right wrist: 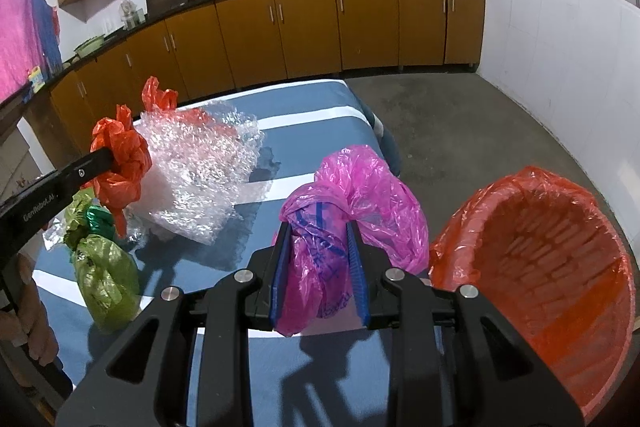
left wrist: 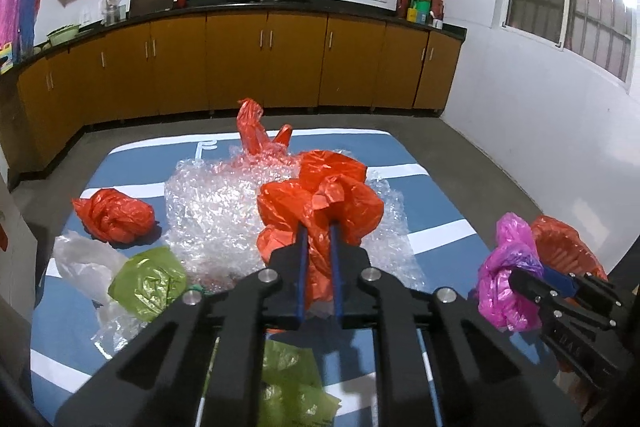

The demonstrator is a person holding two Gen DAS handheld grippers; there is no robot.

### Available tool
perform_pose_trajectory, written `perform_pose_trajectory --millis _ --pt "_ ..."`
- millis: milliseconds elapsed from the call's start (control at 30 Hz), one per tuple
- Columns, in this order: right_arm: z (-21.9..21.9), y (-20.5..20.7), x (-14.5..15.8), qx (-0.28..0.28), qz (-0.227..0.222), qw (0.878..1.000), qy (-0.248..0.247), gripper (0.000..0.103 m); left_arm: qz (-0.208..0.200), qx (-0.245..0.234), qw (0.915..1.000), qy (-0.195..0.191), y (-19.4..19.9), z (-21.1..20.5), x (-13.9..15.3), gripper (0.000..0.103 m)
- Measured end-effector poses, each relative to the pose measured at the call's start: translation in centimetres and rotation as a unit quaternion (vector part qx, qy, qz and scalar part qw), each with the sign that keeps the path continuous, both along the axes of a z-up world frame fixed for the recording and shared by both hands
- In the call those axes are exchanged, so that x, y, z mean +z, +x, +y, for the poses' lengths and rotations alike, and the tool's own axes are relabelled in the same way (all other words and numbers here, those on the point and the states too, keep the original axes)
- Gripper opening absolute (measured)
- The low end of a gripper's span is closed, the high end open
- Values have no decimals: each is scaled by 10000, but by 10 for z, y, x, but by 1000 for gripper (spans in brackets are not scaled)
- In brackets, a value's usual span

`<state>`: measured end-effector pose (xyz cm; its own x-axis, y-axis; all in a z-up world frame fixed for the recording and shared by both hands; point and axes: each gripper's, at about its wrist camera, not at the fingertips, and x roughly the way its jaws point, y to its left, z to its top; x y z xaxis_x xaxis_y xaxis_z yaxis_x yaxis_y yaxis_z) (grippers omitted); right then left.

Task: Collect trash
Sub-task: 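Grasp the orange-red bag with the left tool while the right tool lifts the pink bag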

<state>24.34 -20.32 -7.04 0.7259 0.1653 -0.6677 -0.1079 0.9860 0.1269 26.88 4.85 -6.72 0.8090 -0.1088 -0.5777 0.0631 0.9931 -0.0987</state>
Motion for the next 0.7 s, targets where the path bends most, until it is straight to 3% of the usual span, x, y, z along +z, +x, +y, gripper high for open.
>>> perform_pose_trajectory --millis 367,700 --pt "-8 -15 14 -24 -172 9998 89 28 -226 -191 9995 -55 -23 -5 17 7" --pt "-50 -40 32 -444 -306 9985 -23 28 -330 -809 9957 -320 -47 -50 37 7"
